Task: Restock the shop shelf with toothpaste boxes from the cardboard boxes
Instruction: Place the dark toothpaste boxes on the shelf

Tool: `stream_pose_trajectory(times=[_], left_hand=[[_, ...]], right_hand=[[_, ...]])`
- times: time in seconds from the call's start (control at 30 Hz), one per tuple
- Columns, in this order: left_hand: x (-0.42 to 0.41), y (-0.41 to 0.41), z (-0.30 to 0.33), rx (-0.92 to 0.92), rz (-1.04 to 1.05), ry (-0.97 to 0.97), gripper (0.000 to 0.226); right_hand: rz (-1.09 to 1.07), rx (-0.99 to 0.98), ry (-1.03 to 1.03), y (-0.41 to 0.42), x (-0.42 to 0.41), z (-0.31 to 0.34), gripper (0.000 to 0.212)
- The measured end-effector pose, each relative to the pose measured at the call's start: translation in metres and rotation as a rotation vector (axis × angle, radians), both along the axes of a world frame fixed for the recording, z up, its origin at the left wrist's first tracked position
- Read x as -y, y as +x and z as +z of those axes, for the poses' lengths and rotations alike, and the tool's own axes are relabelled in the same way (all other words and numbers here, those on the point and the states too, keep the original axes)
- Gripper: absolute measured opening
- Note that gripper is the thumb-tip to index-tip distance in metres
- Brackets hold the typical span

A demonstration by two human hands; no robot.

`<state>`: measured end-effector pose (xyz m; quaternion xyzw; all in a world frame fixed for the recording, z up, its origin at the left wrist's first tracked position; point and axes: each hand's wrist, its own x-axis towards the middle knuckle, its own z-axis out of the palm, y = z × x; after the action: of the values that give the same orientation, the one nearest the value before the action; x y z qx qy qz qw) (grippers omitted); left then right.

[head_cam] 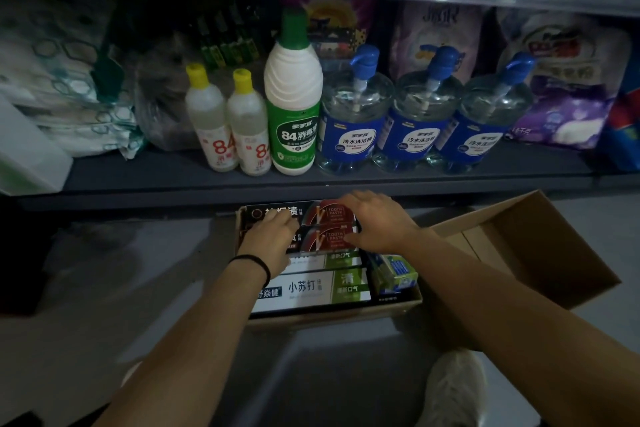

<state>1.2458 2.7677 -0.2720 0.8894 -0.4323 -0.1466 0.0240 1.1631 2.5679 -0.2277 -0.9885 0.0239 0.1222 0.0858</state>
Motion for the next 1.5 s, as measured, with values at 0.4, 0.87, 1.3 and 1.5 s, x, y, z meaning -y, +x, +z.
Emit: stream_pose_trajectory(times=[0.4,0.87,1.3,1.5], left_hand=[[-0.003,-0.01,-0.002,-0.004,0.065,-0.023,0.058],[-0.002,-0.015,0.005,0.024,0.041,0.033,0.05],[-0.067,0.033,0.06,0.148,0.117,0.104,0.046],[-0.08,0.04,0.052,0.153,0.122,0.075,0.044]], right_hand=[[0.034,0.009,-0.039,-0.006,-0.003,0.003,0.07],[0.038,0.044,-0.035,-0.005,0.003,0.0,0.069],[0.026,0.061,-0.047,0.013,-0.008,0.011,0.073],[0.05,0.004,-0.064,0.031,-0.025,-0.015,0.074]])
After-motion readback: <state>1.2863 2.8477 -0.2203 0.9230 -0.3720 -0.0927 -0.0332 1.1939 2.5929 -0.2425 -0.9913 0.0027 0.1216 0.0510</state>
